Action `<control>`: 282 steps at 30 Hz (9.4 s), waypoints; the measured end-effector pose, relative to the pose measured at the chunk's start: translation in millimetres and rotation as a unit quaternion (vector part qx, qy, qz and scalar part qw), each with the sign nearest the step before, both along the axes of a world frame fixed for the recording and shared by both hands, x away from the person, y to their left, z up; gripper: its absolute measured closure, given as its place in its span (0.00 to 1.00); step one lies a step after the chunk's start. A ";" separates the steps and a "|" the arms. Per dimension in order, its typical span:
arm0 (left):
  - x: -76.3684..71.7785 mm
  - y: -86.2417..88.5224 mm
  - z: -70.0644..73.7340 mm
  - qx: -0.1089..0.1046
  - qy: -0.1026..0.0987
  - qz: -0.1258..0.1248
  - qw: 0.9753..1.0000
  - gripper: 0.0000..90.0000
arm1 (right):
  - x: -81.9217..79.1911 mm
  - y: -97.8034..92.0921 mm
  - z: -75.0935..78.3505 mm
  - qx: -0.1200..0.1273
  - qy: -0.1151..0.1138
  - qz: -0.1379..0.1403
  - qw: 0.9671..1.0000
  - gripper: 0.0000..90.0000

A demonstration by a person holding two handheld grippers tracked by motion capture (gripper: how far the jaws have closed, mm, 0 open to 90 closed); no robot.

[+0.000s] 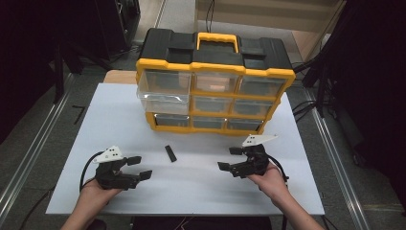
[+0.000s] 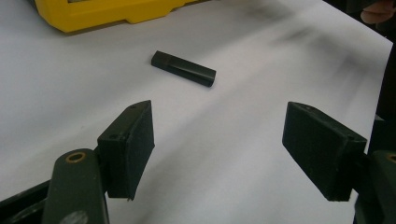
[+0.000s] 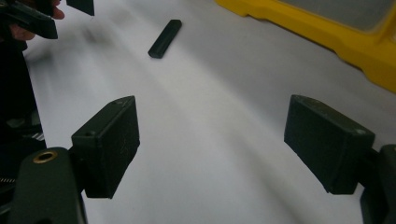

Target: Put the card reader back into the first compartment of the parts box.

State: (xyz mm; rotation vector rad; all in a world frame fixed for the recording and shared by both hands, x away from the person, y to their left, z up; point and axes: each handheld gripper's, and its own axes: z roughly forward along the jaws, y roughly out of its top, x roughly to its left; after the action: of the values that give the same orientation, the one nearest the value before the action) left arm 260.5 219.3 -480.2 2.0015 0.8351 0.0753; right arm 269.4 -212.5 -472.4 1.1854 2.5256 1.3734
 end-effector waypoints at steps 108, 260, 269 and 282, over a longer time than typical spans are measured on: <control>-2.0 -2.6 -0.2 0.008 0.002 -0.012 1.000 0.29 | 75.7 174.0 -27.8 -0.116 0.013 0.070 0.991 0.79; -3.0 -1.5 1.3 0.003 -0.002 -0.015 1.000 0.29 | 118.1 111.1 274.3 -0.063 -0.038 0.221 0.972 0.79; -3.2 -1.4 1.8 0.003 -0.002 -0.016 1.000 0.29 | 120.5 131.9 272.0 -0.074 -0.035 0.218 0.972 0.79; -3.9 -0.9 2.3 0.001 -0.004 -0.016 1.000 0.29 | 126.5 153.5 253.6 -0.091 -0.030 0.207 0.974 0.79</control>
State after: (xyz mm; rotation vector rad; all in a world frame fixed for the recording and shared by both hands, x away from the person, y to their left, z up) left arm 256.6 218.4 -477.9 2.0157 0.7975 0.0647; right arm 395.9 -59.0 -218.8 0.5969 2.8874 1.1781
